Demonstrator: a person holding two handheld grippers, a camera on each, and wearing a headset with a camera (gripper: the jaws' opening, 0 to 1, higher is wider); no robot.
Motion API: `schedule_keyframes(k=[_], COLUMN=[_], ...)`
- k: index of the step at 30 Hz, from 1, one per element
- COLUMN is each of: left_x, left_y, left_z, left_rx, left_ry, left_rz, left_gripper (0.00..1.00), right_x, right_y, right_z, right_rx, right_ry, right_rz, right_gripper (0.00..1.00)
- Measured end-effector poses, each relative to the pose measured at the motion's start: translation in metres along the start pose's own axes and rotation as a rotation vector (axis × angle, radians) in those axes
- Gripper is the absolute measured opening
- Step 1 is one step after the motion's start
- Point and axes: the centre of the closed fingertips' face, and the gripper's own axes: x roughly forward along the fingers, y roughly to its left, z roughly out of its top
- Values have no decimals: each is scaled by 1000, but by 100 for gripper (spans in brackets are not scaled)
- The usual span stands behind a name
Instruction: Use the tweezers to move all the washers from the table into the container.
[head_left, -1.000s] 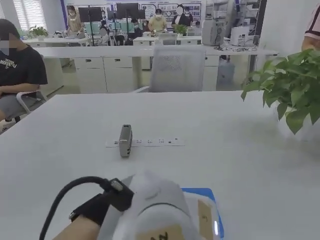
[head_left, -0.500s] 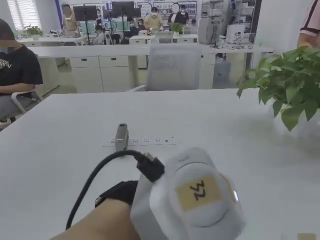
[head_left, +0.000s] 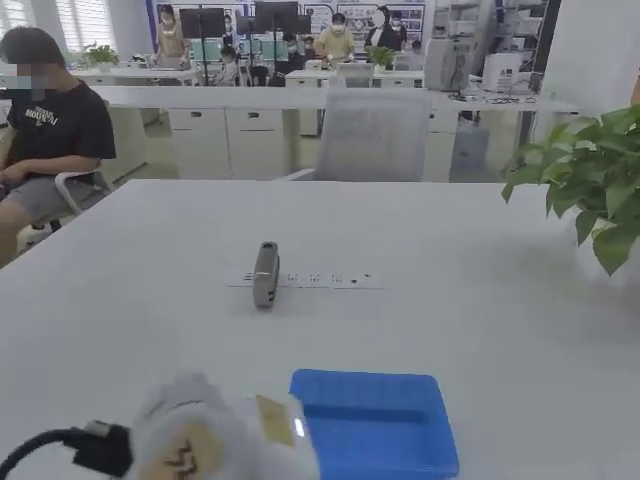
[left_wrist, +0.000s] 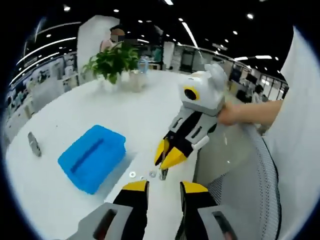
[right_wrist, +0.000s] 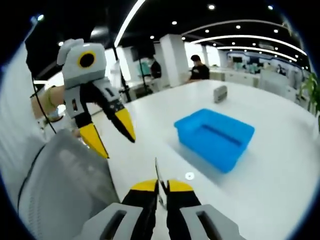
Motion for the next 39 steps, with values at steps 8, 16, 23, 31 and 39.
schedule_keyframes(k=[8, 16, 23, 31, 39], left_x=[-30, -44, -53, -58, -65], left_y=[8, 30, 30, 39, 43], left_z=[-21, -11, 6, 2, 4], left_rx=[-235, -184, -112, -177, -195], left_ry=[-244, -418, -512, -533, -568], left_rz=[253, 483, 531, 557, 579], left_gripper=[58, 86, 94, 97, 96], right_x=[-3, -9, 0, 2, 1], right_y=[5, 6, 5, 6, 4], right_z=[-4, -11, -4, -2, -3], right_rx=[-58, -173, -109, -93, -70], right_ry=[5, 53, 4, -7, 0], right_rz=[-24, -84, -70, -79, -87], right_gripper=[2, 2, 2, 2, 2])
